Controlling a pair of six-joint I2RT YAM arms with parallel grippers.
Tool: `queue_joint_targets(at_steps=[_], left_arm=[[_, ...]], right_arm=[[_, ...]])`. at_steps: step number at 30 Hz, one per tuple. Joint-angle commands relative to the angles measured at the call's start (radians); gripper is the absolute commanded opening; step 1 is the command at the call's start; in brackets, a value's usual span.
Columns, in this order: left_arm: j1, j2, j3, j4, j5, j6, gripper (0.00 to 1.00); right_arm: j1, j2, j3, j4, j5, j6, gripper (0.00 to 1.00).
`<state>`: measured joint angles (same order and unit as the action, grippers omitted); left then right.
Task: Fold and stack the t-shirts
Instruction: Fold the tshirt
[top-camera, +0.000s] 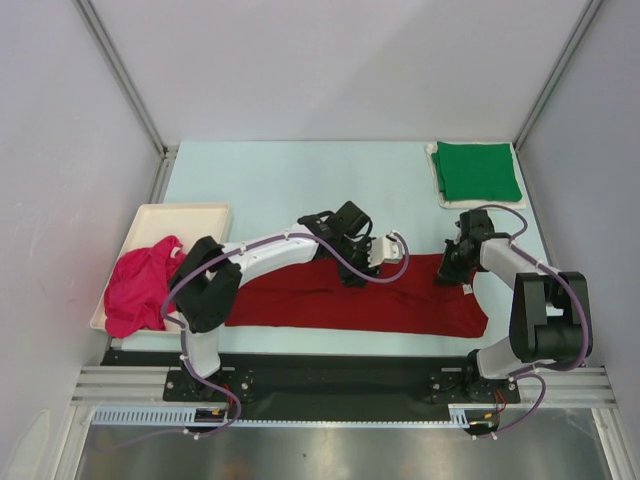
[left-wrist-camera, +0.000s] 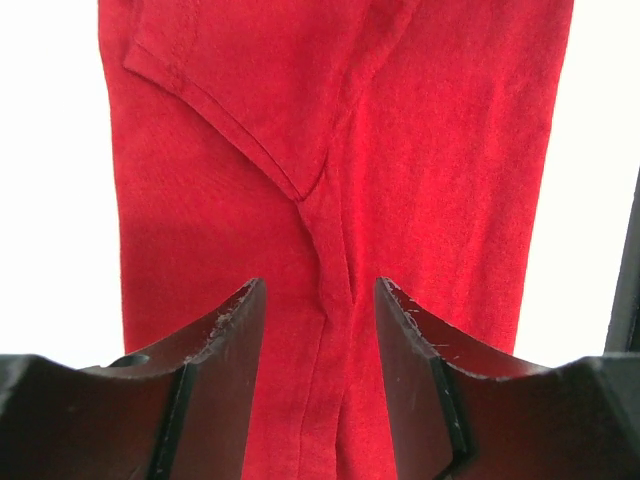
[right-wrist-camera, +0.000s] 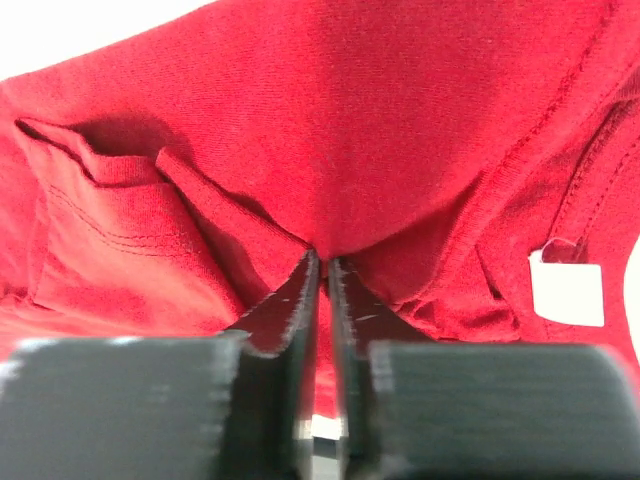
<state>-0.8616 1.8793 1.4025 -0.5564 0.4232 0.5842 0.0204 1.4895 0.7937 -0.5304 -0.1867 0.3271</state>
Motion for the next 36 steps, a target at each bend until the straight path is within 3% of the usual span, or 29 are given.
queue_joint_targets(at_steps=[1,5,10,18,27,29,30,31,32,34,36], left_arm=[[0.012,-0.051,-0.023,0.021,0.005,-0.009,0.53],[0.021,-0.052,-0.034,0.024,0.005,-0.004,0.53],[0.027,-0.045,-0.036,0.023,-0.014,0.006,0.53],[0.035,-0.046,-0.037,0.024,-0.009,0.008,0.53],[0.041,-0.049,-0.045,0.026,-0.012,0.016,0.53],[0.044,-0.048,-0.049,0.029,-0.015,0.014,0.53],[0.045,-0.045,-0.050,0.030,-0.015,0.013,0.53],[0.047,-0.043,-0.051,0.030,-0.015,0.012,0.53],[0.047,-0.045,-0.053,0.030,-0.015,0.012,0.53],[0.049,-0.048,-0.057,0.032,-0.015,0.016,0.53],[0.050,-0.049,-0.056,0.030,-0.015,0.017,0.53]], right_arm=[[0.003,-0.021,0.010,-0.005,-0.004,0.013,0.07],[0.001,-0.095,0.010,-0.052,0.045,0.024,0.11],[0.004,-0.164,-0.016,-0.086,0.055,0.044,0.29],[0.029,-0.134,-0.062,-0.033,0.036,0.066,0.30],[0.029,-0.075,-0.053,-0.005,0.119,0.070,0.41],[0.021,-0.074,-0.057,0.000,0.151,0.072,0.35],[0.009,-0.071,-0.060,0.000,0.153,0.073,0.27],[0.004,-0.069,-0.059,-0.002,0.147,0.075,0.13],[0.004,-0.072,-0.059,-0.005,0.147,0.073,0.08],[0.007,-0.087,-0.059,-0.017,0.147,0.075,0.00],[0.009,-0.119,-0.060,-0.026,0.150,0.079,0.00]])
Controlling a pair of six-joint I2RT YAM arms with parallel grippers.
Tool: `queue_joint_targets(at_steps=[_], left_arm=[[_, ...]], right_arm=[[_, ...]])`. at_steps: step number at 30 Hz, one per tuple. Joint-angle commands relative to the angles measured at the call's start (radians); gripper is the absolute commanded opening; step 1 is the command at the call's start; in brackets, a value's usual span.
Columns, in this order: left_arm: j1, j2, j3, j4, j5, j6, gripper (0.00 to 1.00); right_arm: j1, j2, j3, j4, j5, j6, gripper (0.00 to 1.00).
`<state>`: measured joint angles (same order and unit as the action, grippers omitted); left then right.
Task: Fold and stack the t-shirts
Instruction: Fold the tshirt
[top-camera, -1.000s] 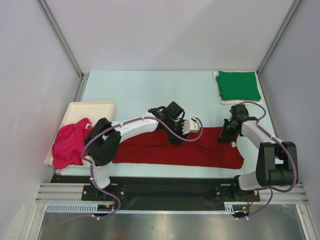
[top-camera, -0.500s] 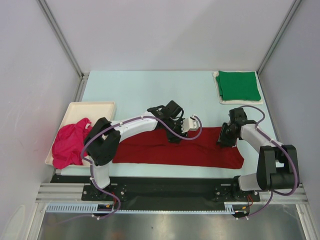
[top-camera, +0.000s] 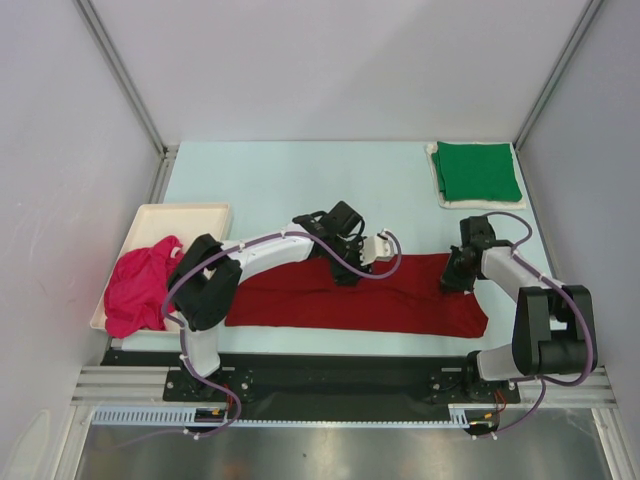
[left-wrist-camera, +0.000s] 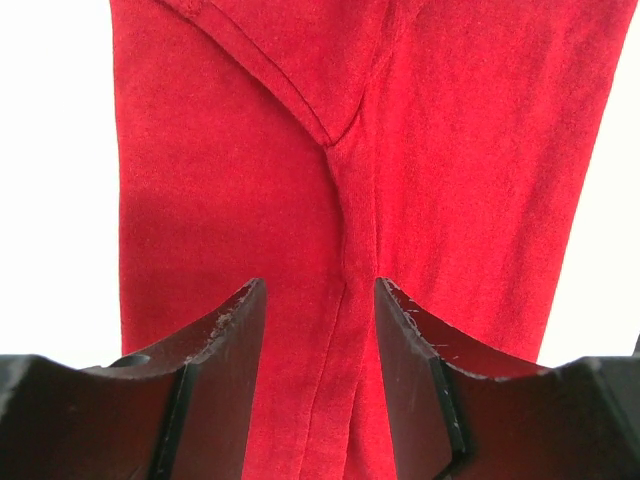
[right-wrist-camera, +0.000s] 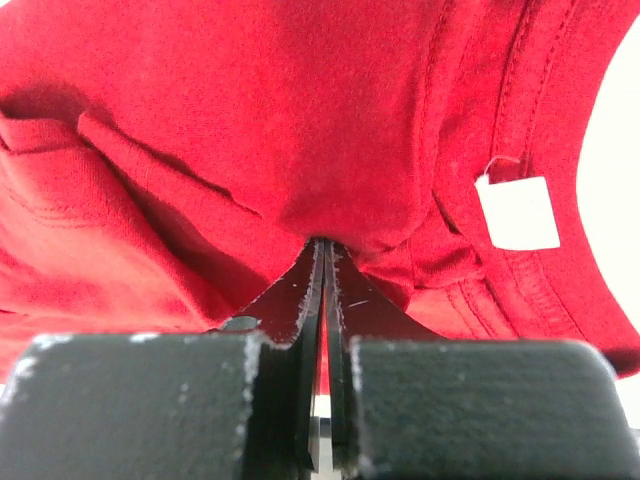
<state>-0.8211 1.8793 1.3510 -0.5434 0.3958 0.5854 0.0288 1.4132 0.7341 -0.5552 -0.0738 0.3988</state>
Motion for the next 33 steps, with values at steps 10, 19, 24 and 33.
queue_joint_targets(at_steps=[10,19,24,33], left_arm=[[0.010,0.043,0.164,0.157,-0.023,-0.248,0.54],[-0.036,0.218,0.295,0.206,-0.041,-0.394,0.57],[-0.072,0.242,0.295,0.203,-0.026,-0.403,0.57],[-0.092,0.261,0.332,0.203,0.034,-0.437,0.61]], right_arm=[[-0.056,-0.226,-0.050,-0.012,0.083,0.100,0.00],[-0.089,-0.237,-0.111,0.012,0.005,0.153,0.00],[-0.113,-0.285,-0.186,0.029,-0.009,0.209,0.00],[-0.127,-0.365,-0.315,0.049,-0.035,0.308,0.00]])
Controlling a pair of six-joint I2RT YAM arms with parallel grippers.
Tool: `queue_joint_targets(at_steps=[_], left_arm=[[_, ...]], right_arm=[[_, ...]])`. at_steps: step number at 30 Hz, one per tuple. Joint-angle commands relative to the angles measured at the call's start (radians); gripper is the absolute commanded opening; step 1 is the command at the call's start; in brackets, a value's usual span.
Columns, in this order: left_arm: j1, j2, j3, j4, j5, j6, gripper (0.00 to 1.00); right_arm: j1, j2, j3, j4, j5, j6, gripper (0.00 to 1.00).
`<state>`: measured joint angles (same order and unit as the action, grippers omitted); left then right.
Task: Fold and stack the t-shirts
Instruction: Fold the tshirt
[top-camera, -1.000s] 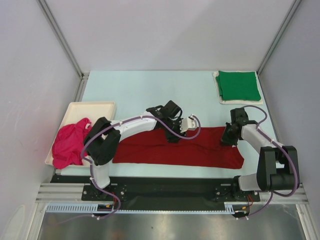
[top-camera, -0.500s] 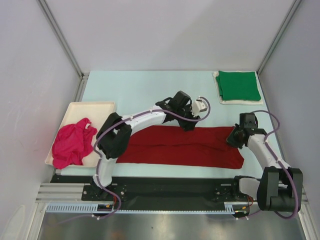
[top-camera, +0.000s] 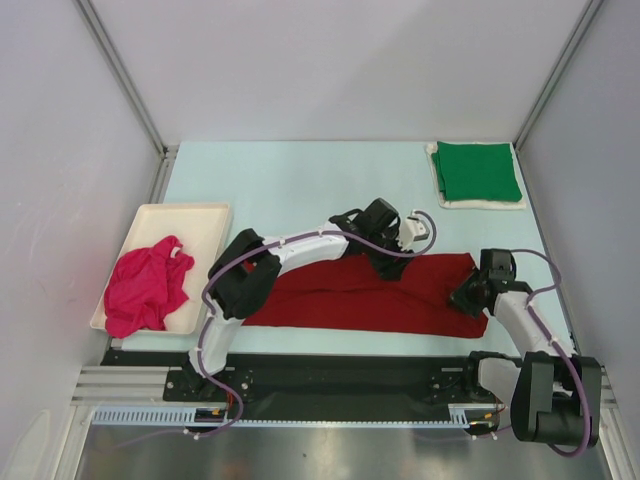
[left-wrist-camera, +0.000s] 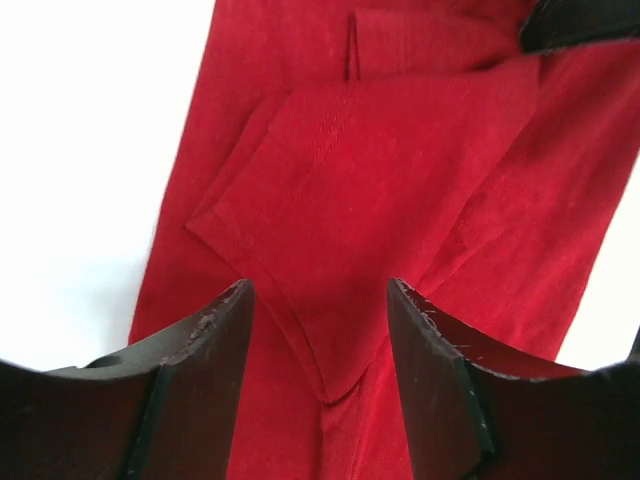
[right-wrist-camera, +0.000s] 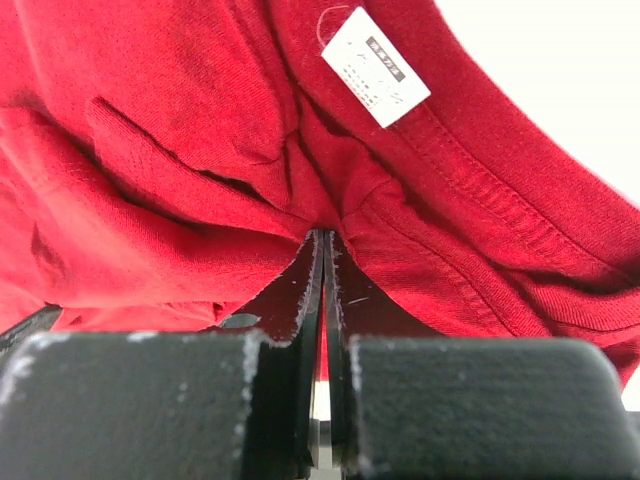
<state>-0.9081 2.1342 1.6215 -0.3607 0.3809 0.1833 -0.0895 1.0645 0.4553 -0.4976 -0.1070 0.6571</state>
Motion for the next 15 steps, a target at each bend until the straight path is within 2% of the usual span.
queue_joint_targets(at_steps=[1,3,5,6,9,11,12,13,15], left_arm=[[-0.008,0.009,0.066,0.022,0.056,-0.036,0.62],[-0.020,0.026,0.067,0.020,0.067,-0.038,0.63],[-0.021,0.047,0.067,0.022,0.067,-0.050,0.64],[-0.023,0.053,0.069,0.022,0.067,-0.053,0.64],[-0.025,0.069,0.074,0.023,0.073,-0.056,0.62],[-0.025,0.072,0.071,0.026,0.073,-0.056,0.58],[-0.025,0.075,0.072,0.025,0.073,-0.056,0.54],[-0.025,0.076,0.072,0.025,0.076,-0.059,0.42],[-0.026,0.076,0.071,0.022,0.088,-0.058,0.32]], right_arm=[[-0.015,-0.027,-0.040,-0.003,-0.005,0.050,0.00],[-0.016,-0.046,-0.037,0.008,-0.014,0.049,0.00],[-0.016,-0.054,-0.008,-0.005,-0.010,0.038,0.09],[-0.016,-0.057,0.006,-0.021,-0.002,0.027,0.20],[0.005,-0.087,0.086,-0.051,0.036,-0.028,0.28],[0.026,-0.093,0.137,-0.042,0.053,-0.077,0.30],[0.048,-0.078,0.147,-0.024,0.067,-0.092,0.32],[0.053,-0.063,0.158,-0.010,0.056,-0.129,0.32],[0.059,-0.008,0.190,0.019,0.018,-0.155,0.32]])
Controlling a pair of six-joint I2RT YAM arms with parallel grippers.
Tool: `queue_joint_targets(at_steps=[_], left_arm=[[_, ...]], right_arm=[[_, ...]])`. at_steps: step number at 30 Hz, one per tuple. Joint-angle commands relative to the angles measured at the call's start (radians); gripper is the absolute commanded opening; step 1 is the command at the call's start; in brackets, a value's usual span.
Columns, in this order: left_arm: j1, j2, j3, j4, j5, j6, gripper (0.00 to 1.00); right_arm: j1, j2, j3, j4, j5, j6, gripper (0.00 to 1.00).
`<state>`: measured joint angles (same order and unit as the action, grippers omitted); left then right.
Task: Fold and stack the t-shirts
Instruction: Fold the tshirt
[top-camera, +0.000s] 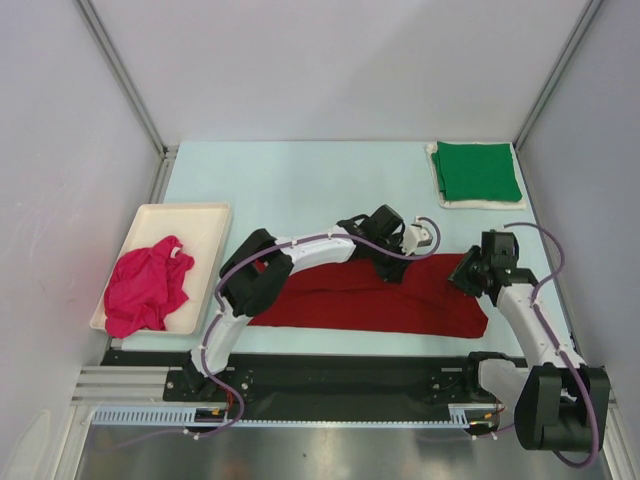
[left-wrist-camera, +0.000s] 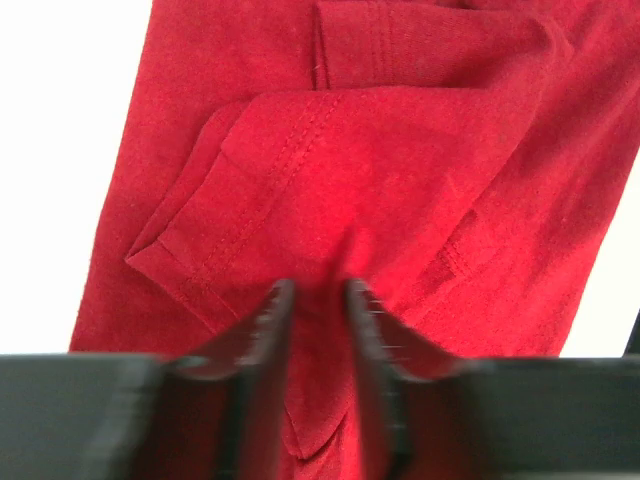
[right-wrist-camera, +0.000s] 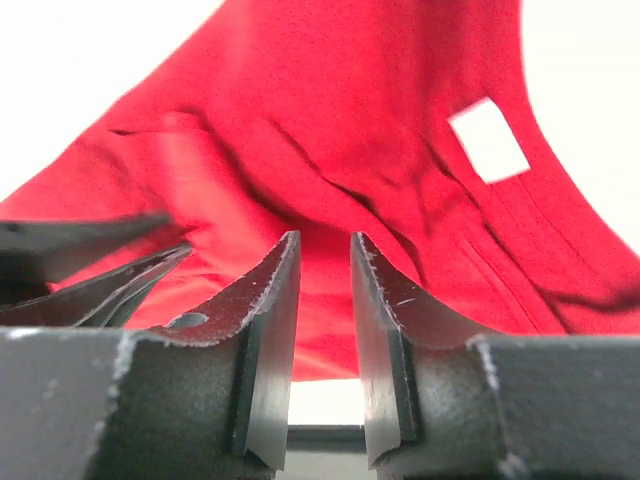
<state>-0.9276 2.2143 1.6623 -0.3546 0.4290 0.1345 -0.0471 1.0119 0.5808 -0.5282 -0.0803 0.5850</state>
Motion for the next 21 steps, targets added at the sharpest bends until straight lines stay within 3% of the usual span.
queue_joint_targets(at_steps=[1,3,6,19,20,21], left_arm=[[-0.007,-0.005,0.025,0.016,0.047,-0.009,0.24],[-0.007,-0.011,0.010,0.009,0.060,-0.010,0.13],[-0.008,-0.027,-0.018,0.019,0.068,-0.010,0.08],[-0.010,-0.036,-0.030,0.013,0.060,-0.007,0.13],[-0.010,-0.036,-0.029,0.011,0.065,-0.004,0.13],[-0.010,-0.038,-0.029,0.008,0.065,-0.006,0.13]], right_arm=[[0.018,0.113,0.080,0.057,-0.015,-0.096,0.32],[0.035,0.210,0.120,0.071,-0.015,-0.134,0.31],[0.044,0.283,0.160,0.088,-0.001,-0.180,0.33],[0.095,0.412,0.194,0.149,0.010,-0.235,0.37],[0.096,0.421,0.204,0.148,0.010,-0.237,0.36],[0.096,0.428,0.209,0.148,0.004,-0.237,0.22]])
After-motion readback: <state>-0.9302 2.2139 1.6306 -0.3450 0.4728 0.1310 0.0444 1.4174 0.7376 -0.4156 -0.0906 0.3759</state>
